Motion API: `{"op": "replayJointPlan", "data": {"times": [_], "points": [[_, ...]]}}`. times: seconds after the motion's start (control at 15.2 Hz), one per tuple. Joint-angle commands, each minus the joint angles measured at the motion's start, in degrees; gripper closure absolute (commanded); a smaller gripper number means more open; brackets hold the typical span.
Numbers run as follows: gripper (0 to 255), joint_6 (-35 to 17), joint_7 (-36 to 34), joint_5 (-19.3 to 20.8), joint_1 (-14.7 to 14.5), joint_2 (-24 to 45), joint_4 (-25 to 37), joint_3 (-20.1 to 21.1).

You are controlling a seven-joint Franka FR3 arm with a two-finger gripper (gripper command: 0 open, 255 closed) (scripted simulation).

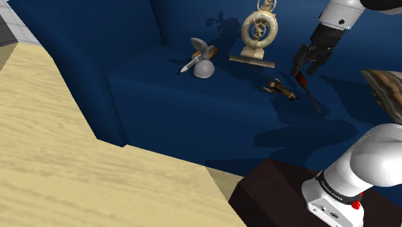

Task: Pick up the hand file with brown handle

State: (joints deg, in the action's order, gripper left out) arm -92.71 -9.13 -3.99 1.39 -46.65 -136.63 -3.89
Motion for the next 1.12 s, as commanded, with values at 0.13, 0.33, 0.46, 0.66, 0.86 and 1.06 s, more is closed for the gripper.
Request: {"op": "replayJointPlan", "data": {"times": [0.13,0.33,0.46,0.66,0.86,1.06], "points": [[0,-2.70,-1.95,1.49,2.46,-0.43,-2.08,-0.70],[0,-6.67,-4.92,3.77,6.29,-1.06,-5.11,-1.80],[0,-9.28,-6.94,5.30,8.93,-1.47,-7.06,-2.55],[0,-13.12,-10.02,7.65,13.02,-2.09,-9.91,-3.71],[0,-15.20,-11.09,8.54,14.55,-2.36,-11.69,-4.18],[0,-17.47,-11.07,8.73,14.67,-2.42,-14.03,-4.39]]}}
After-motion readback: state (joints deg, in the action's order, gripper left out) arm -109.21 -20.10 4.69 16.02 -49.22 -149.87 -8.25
